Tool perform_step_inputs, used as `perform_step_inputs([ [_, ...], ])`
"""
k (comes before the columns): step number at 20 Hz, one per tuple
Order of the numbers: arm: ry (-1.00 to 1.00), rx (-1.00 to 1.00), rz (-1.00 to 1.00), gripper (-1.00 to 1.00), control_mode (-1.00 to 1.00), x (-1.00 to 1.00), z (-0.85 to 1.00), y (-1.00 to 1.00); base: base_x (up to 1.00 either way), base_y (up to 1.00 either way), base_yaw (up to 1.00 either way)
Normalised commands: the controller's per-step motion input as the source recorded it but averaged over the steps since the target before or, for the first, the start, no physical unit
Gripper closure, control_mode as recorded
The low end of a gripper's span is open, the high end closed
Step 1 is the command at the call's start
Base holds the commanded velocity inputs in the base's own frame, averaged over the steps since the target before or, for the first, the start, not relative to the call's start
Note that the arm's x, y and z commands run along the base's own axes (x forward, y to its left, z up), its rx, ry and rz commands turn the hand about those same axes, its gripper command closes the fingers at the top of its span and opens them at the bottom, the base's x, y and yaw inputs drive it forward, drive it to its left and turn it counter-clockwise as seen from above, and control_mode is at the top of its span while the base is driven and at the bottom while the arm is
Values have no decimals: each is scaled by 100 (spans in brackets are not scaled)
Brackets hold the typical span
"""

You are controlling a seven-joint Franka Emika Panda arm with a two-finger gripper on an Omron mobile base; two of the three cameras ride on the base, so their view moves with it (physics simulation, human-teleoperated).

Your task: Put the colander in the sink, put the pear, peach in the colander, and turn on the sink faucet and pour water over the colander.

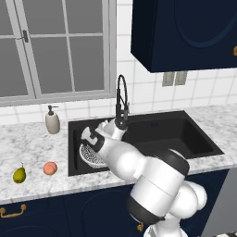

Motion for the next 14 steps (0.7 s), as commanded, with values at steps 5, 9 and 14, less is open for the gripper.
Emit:
perform_step_inputs([
  [5, 25, -1, 24, -100, -100, 0, 100, 44, 0, 0, 0],
  [9, 7, -18, 34, -100, -100, -41, 100, 54, 0, 0, 0],
  [14, -8, -32, 61, -100, -100, -78, 36, 25, 0, 0, 0],
])
